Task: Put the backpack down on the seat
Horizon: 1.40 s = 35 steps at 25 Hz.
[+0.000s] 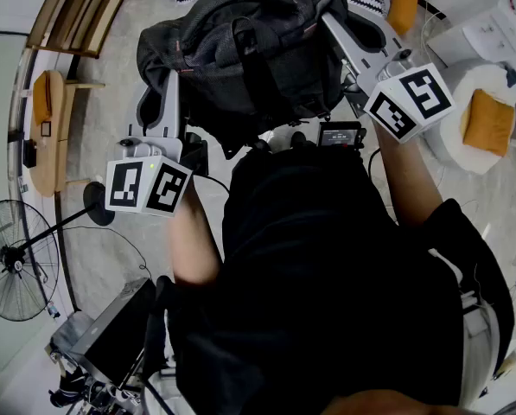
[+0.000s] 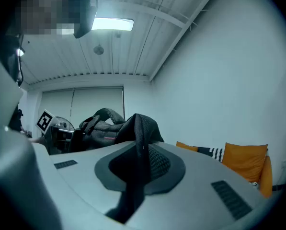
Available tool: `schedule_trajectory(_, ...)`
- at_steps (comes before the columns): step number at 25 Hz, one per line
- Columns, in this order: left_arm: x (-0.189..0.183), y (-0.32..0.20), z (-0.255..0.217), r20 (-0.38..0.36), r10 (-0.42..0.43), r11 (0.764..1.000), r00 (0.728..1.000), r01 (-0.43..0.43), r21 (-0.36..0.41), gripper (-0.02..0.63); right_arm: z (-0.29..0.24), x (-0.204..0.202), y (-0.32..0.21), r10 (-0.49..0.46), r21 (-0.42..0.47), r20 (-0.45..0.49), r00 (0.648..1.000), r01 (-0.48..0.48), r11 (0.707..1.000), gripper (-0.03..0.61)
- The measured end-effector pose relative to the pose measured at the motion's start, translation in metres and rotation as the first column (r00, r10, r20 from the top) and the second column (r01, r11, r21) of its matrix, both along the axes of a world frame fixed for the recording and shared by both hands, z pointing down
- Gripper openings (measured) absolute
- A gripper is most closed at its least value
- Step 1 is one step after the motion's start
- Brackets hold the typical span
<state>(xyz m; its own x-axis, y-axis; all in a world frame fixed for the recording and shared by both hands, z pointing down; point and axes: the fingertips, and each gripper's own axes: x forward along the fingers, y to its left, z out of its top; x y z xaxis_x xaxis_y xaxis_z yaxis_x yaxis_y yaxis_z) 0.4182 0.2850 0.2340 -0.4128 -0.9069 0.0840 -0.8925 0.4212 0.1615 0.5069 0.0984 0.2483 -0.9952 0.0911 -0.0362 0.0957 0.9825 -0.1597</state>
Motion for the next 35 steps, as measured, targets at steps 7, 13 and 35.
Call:
schedule_trajectory(7, 0.002, 0.001, -0.002, 0.008, 0.002, 1.000, 1.000, -0.002, 0.001, 0.038, 0.000, 0.000, 0.001, -0.006, -0.002, 0.005, 1.000, 0.006, 1.000, 0.048)
schedule_trajectory(13, 0.003, 0.001, -0.005, 0.011, 0.007, 1.000, 1.000, -0.007, 0.003, 0.038, -0.003, 0.001, 0.000, 0.004, 0.005, 0.012, 1.000, -0.005, 1.000, 0.048)
schedule_trajectory(35, -0.021, -0.023, 0.019, -0.014, -0.016, 1.000, 1.000, 0.016, -0.011, 0.038, 0.015, -0.023, -0.025, -0.009, -0.011, -0.020, 1.000, 0.009, 1.000, 0.048)
